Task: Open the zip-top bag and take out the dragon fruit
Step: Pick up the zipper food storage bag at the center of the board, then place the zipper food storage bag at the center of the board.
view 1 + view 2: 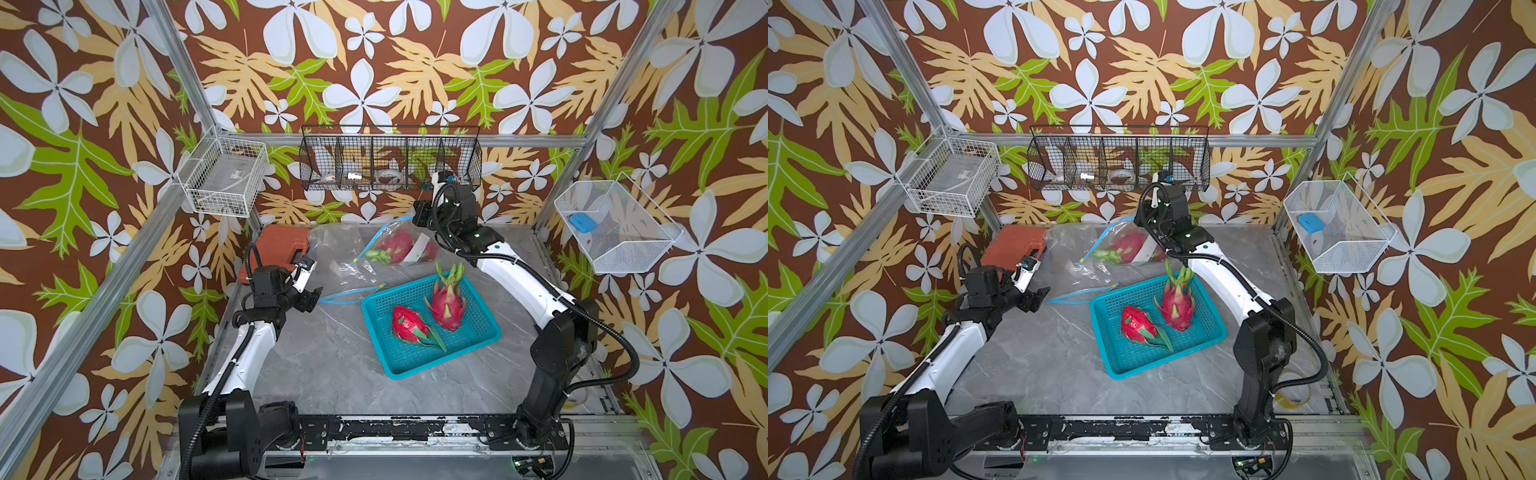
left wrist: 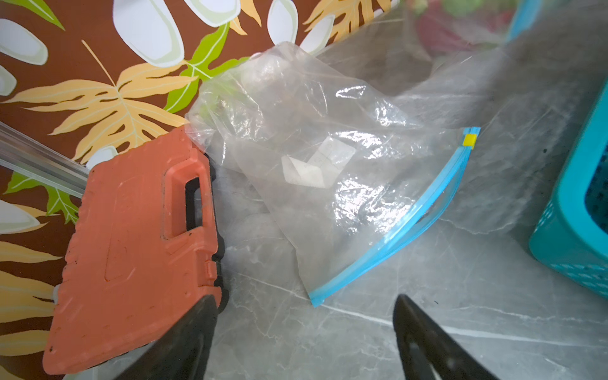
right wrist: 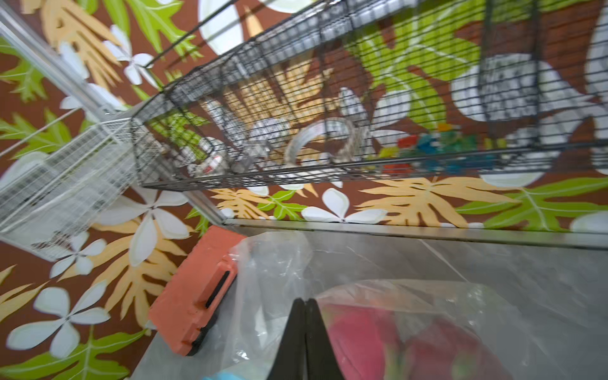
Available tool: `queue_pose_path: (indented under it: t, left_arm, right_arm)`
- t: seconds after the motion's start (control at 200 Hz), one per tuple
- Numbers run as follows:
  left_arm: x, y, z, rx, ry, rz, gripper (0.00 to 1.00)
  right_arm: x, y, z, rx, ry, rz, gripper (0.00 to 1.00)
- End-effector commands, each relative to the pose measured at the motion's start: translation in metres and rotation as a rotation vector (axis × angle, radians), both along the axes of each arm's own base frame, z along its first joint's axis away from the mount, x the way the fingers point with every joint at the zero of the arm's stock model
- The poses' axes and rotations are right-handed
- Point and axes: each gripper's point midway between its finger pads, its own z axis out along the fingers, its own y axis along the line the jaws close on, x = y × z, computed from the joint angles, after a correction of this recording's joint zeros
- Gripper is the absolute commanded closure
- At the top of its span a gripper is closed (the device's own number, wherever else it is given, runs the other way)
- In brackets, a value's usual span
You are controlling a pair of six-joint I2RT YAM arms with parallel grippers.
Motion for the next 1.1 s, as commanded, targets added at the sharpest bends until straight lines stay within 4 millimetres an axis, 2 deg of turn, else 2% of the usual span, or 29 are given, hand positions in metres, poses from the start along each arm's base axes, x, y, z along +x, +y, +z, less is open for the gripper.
queue_pose_path:
  t: [0.0,0.06,0.15,0.345,0.455,0.565,0.721,0.861,0.981,1.096]
  left_arm:
    - [0.004,0.000,0.019,-0.087,-0.045,-0.019,0.15]
    - [0.003,0.003,0.022,-0.108,-0.042,-0.020,0.15]
    - [-0.008,-0.004,0.019,-0.110,-0.021,-0.078,0.15]
    - [-0.067,-0.042,-0.001,-0.063,0.058,-0.369,0.14]
    - [-0.090,-0.049,-0.010,-0.019,0.068,-0.439,0.13]
    - [-0.103,-0.048,-0.012,0.014,0.067,-0.464,0.13]
    - [-0.118,-0.039,0.004,0.025,0.033,-0.473,0.15]
    - [-0.130,-0.023,0.032,0.020,-0.017,-0.456,0.17]
    - [-0.150,-0.021,0.054,0.004,-0.031,-0.461,0.20]
    - [-0.148,-0.018,0.068,-0.014,-0.059,-0.420,0.20]
  right_arm:
    - [-0.012,0.028,0.016,0.016,-0.058,0.094,1.00]
    - [-0.021,0.043,0.019,0.027,-0.065,0.130,1.00]
    - [-0.034,0.065,0.023,0.056,-0.073,0.187,1.00]
    - [-0.065,0.116,0.031,0.086,-0.089,0.304,1.00]
    - [-0.081,0.141,0.037,0.078,-0.107,0.353,1.00]
    - [-0.097,0.159,0.047,0.078,-0.132,0.391,1.00]
    - [-0.113,0.175,0.064,0.099,-0.157,0.427,1.00]
    - [-0.127,0.185,0.075,0.133,-0.172,0.459,1.00]
    - [-0.138,0.198,0.077,0.159,-0.166,0.496,1.00]
    - [-0.148,0.213,0.066,0.175,-0.130,0.537,1.00]
